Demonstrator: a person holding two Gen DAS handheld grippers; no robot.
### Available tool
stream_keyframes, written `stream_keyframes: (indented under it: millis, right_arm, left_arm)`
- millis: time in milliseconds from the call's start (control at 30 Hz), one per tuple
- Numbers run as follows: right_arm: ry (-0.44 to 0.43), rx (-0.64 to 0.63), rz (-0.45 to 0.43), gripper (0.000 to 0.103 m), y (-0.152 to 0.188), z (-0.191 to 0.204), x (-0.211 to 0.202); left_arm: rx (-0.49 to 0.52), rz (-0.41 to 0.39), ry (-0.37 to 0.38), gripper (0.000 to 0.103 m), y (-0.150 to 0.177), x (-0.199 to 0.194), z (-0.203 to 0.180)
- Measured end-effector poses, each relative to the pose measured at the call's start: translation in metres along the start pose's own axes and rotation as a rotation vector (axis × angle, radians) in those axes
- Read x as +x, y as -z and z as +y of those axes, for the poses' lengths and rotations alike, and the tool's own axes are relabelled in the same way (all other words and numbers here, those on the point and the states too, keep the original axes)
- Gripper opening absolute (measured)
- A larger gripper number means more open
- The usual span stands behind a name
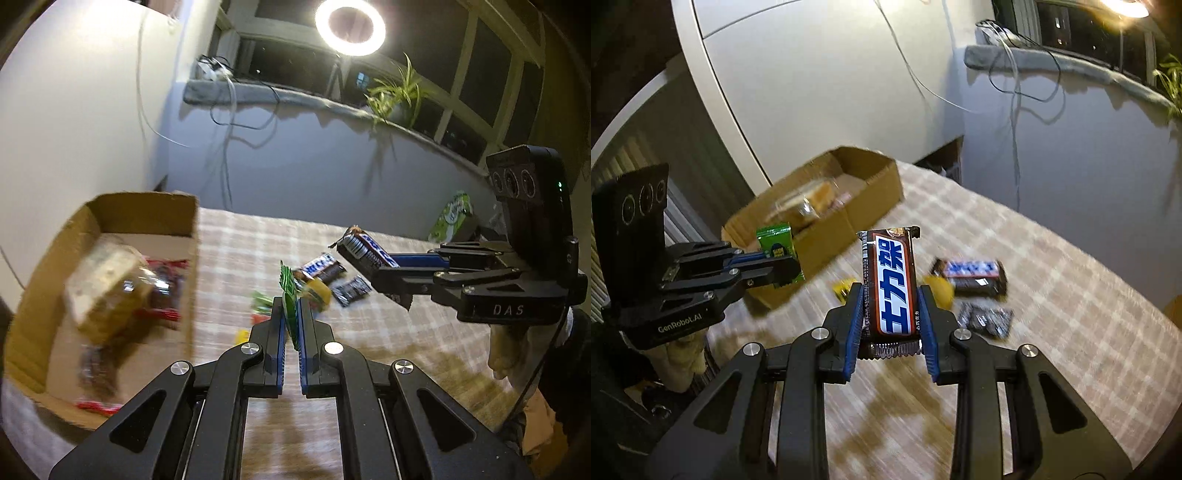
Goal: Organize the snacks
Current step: 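Carry both held candies over the box and open both tools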
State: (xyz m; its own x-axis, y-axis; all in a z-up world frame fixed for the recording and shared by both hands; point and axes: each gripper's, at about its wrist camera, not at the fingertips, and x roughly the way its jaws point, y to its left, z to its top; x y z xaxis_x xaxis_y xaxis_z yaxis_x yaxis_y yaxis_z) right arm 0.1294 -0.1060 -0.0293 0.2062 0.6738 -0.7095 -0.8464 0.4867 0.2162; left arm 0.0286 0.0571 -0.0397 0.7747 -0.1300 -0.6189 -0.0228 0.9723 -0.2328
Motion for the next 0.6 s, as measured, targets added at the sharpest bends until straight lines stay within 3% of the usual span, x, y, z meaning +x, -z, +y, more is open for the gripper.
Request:
stream_keyframes:
  millis: [600]
  right_arm:
    - [-0.015, -0.071, 0.012, 0.03, -0.079, 0.059, 0.076]
  left_arm:
    - [-0.103, -0.067, -0.098, 0.004, 0.003, -0.044, 0.091]
